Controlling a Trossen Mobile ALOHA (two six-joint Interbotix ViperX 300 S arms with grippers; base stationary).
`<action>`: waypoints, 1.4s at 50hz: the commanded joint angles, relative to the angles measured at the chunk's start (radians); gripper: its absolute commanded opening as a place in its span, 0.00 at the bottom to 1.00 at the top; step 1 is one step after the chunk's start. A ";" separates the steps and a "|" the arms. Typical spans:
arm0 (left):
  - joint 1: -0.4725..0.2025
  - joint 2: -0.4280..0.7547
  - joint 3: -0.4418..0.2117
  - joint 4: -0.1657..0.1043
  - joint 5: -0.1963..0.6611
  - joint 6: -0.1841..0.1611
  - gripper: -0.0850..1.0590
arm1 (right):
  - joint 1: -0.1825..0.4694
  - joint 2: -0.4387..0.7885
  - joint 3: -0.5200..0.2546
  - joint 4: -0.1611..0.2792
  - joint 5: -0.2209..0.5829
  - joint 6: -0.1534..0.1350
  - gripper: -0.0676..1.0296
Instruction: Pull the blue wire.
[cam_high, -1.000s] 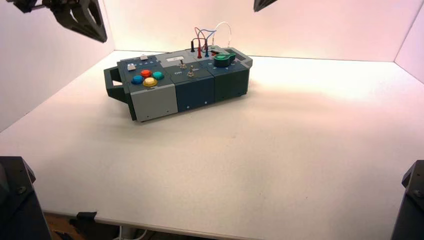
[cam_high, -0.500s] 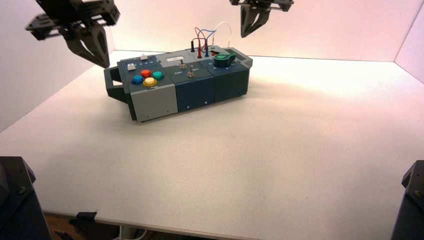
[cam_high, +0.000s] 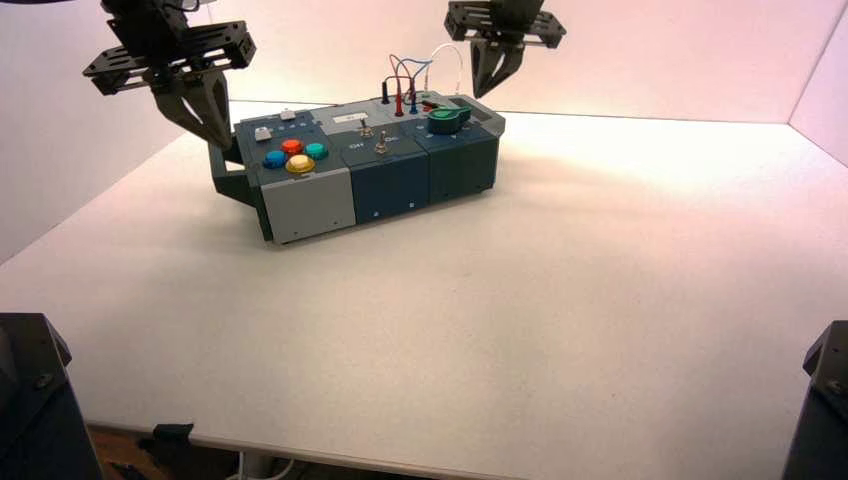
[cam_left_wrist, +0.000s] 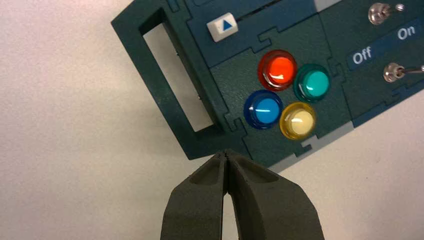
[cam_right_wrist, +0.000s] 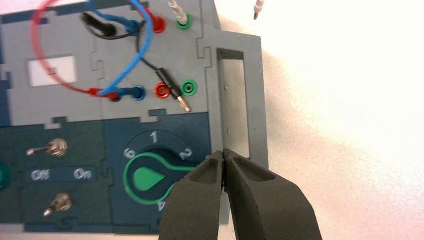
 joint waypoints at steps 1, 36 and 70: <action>0.032 0.009 -0.031 0.000 -0.003 0.006 0.05 | -0.009 0.000 -0.054 -0.002 0.002 -0.002 0.04; 0.055 0.161 -0.137 0.000 0.025 0.032 0.05 | -0.017 0.110 -0.179 -0.021 0.072 0.005 0.04; -0.021 0.299 -0.252 -0.014 0.075 0.049 0.05 | -0.021 0.118 -0.199 -0.103 0.247 0.012 0.04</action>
